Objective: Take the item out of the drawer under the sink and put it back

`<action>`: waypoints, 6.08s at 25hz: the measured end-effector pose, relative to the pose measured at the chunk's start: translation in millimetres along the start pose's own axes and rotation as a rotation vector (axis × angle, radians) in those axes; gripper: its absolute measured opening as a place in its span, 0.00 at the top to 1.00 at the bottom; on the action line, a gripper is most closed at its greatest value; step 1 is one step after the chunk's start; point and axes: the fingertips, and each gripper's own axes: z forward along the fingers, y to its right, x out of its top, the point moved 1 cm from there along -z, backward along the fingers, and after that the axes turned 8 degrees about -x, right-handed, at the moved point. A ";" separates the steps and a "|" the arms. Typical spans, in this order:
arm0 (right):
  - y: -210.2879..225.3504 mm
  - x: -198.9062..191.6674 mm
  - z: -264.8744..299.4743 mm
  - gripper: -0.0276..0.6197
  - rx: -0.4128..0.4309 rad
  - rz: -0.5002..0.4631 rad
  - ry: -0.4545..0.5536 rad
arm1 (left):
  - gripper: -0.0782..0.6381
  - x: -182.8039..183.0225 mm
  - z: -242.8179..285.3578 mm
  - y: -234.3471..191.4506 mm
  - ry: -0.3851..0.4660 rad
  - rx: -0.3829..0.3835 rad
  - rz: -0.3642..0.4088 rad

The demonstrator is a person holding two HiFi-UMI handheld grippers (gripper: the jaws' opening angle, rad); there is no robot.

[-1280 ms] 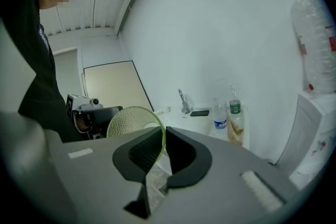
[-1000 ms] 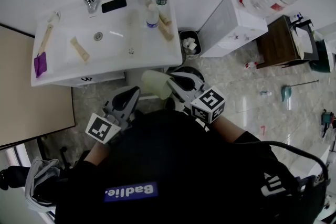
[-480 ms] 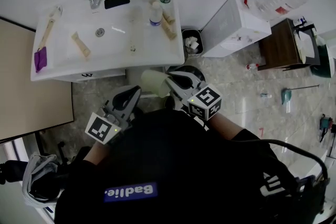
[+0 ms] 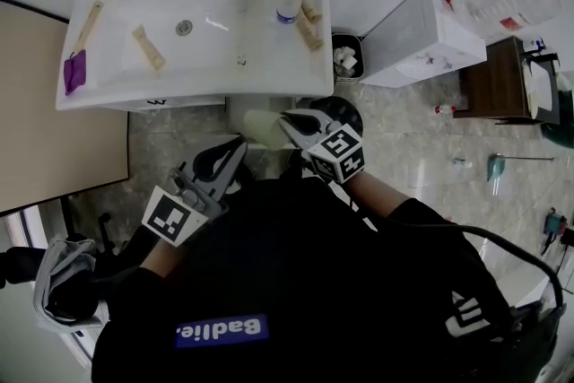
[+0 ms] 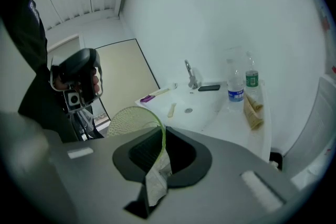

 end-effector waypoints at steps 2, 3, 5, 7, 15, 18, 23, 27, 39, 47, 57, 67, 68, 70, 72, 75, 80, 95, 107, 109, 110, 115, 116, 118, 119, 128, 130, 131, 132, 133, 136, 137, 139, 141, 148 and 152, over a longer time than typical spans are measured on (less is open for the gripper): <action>3.3 -13.9 15.2 0.92 0.002 -0.014 -0.037 | 0.88 2.7 -2.7 -1.9 0.008 0.008 0.001; 4.8 -21.4 23.0 0.92 0.002 -0.022 -0.057 | 0.88 3.8 -4.3 -2.8 0.011 0.011 0.001; 8.8 -37.0 37.8 0.92 -0.005 -0.038 -0.097 | 0.88 5.5 -6.9 -4.3 0.014 0.019 0.004; 14.9 -54.2 50.6 0.92 -0.021 -0.058 -0.141 | 0.88 5.3 -9.1 -5.1 0.010 0.027 0.009; 47.0 -134.3 99.1 0.92 -0.085 -0.158 -0.375 | 0.88 -0.3 -23.4 -10.0 -0.016 0.065 0.011; 56.1 -159.0 120.9 0.92 -0.108 -0.154 -0.445 | 0.88 -4.0 -31.8 -13.7 -0.022 0.088 -0.001; 72.0 -197.2 150.2 0.92 -0.162 -0.144 -0.558 | 0.88 -6.7 -38.8 -18.4 -0.027 0.130 -0.006; 81.4 -222.5 171.7 0.92 -0.188 -0.138 -0.617 | 0.88 -2.8 -43.6 -18.4 -0.024 0.144 0.007; 107.2 -268.4 201.0 0.92 -0.271 -0.121 -0.714 | 0.88 -28.5 -67.7 -16.4 -0.072 0.200 -0.038; 113.2 -279.1 207.6 0.92 -0.285 -0.098 -0.732 | 0.88 -40.6 -73.2 -12.2 -0.099 0.222 -0.057; 102.0 -266.8 205.0 0.77 -0.222 0.006 -0.678 | 0.88 -43.5 -75.0 -11.7 -0.105 0.235 -0.063; 83.1 -216.2 151.2 0.76 -0.183 0.000 -0.586 | 0.88 -21.8 -55.1 -2.3 -0.031 0.155 -0.023; 78.6 -210.1 144.8 0.76 -0.173 -0.001 -0.574 | 0.88 -18.7 -52.5 -1.1 -0.027 0.144 -0.014; 68.2 -196.7 133.8 0.76 -0.147 0.000 -0.546 | 0.88 -15.2 -47.2 1.1 -0.027 0.115 0.008; 60.5 -182.7 123.8 0.76 -0.124 0.001 -0.517 | 0.88 -13.8 -40.4 1.0 -0.020 0.083 0.023; 43.5 -163.3 108.2 0.76 -0.097 -0.002 -0.482 | 0.88 -11.3 -34.6 0.1 0.000 0.056 0.012; 14.1 -136.1 86.2 0.76 -0.045 -0.006 -0.430 | 0.88 -6.0 -28.4 -1.8 0.013 0.021 0.007; -38.5 28.7 -26.5 0.88 0.057 -0.073 0.057 | 0.88 6.9 4.4 1.6 0.013 -0.073 0.021; -75.0 116.0 -90.5 0.95 0.063 -0.224 0.380 | 0.88 20.4 22.0 16.5 0.006 -0.139 0.036; -76.4 117.8 -95.8 0.95 0.066 -0.230 0.402 | 0.88 19.3 24.3 19.0 -0.003 -0.148 0.034; -75.5 116.8 -96.2 0.95 0.065 -0.228 0.402 | 0.88 19.3 25.1 19.3 -0.007 -0.151 0.032; -75.3 114.7 -93.3 0.96 0.085 -0.197 0.403 | 0.88 18.5 26.2 21.1 -0.013 -0.154 0.042; -77.0 114.2 -92.6 0.96 0.093 -0.199 0.403 | 0.88 17.4 26.4 21.8 -0.014 -0.155 0.039; -79.9 113.4 -90.7 0.96 0.108 -0.203 0.402 | 0.88 15.9 26.5 22.3 -0.017 -0.154 0.034; -81.0 113.3 -89.8 0.96 0.114 -0.203 0.402 | 0.88 15.5 26.3 22.0 -0.020 -0.153 0.033; -85.8 111.2 -89.4 0.96 0.147 -0.195 0.401 | 0.88 12.1 25.6 24.5 -0.027 -0.145 0.032; -87.1 110.6 -88.3 0.96 0.151 -0.198 0.400 | 0.88 11.7 25.0 24.9 -0.026 -0.143 0.029; -87.5 110.3 -88.0 0.96 0.153 -0.198 0.400 | 0.88 11.5 24.9 25.1 -0.026 -0.141 0.028; -87.6 110.0 -87.9 0.96 0.153 -0.197 0.398 | 0.88 11.3 24.9 25.2 -0.026 -0.140 0.028; -87.7 109.7 -87.8 0.96 0.154 -0.197 0.397 | 0.88 11.3 24.9 25.5 -0.025 -0.140 0.028; -88.8 108.6 -87.8 0.96 0.157 -0.199 0.397 | 0.88 11.2 24.7 26.9 -0.022 -0.139 0.029; -89.4 107.9 -87.8 0.96 0.158 -0.199 0.396 | 0.88 10.8 24.4 27.5 -0.021 -0.139 0.028; -90.3 106.4 -87.8 0.96 0.158 -0.199 0.392 | 0.88 10.1 23.8 28.6 -0.022 -0.138 0.026; -90.9 105.6 -87.7 0.96 0.158 -0.198 0.389 | 0.88 9.5 23.1 29.1 -0.022 -0.135 0.024; -91.5 104.3 -88.2 0.96 0.160 -0.198 0.386 | 0.88 9.3 22.3 30.0 -0.020 -0.129 0.026; -92.1 103.2 -88.3 0.96 0.161 -0.198 0.384 | 0.88 9.4 21.7 30.1 -0.016 -0.123 0.026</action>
